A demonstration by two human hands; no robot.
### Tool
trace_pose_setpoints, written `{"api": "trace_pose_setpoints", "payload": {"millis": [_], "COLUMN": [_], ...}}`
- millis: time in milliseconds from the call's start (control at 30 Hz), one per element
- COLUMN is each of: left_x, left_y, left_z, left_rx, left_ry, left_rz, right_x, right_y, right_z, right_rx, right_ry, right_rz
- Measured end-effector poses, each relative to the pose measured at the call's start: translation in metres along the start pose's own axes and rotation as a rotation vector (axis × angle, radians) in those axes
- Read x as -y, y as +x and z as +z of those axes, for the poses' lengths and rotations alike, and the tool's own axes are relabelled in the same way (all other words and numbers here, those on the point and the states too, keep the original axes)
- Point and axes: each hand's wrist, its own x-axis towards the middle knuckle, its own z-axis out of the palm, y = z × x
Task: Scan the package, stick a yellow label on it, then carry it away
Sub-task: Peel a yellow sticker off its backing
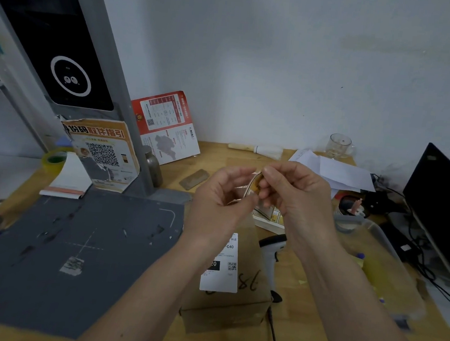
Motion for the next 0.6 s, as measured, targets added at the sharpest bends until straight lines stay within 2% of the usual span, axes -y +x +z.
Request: {"api": "trace_pose_setpoints", "payload": {"millis": [233, 333, 433, 600], "left_x": [0.001, -0.002, -0.006, -0.009], "left_y": [-0.002, -0.002, -0.004, -0.008], "left_z": [0.005, 0.006, 0.006, 0.007], "left_rx": [-0.235, -0.255, -0.259, -0.222], "left_ry": [-0.009, 0.009, 0.065, 0.183], "left_rz": [0.105, 0.187, 0.283, 0.344], "right_x": [0.0, 0.001, 0.001, 0.002], "right_y": [0.002, -0.004, -0.011, -0.012], "right_z": [0.002, 0.007, 0.012, 0.012], "right_rx": [-0.065, -0.087, -0.011, 0.086], "right_ry": [0.128, 0.044, -0.051, -0.053], "right_rz": [0.066, 0.007, -0.032, 0.037]}}
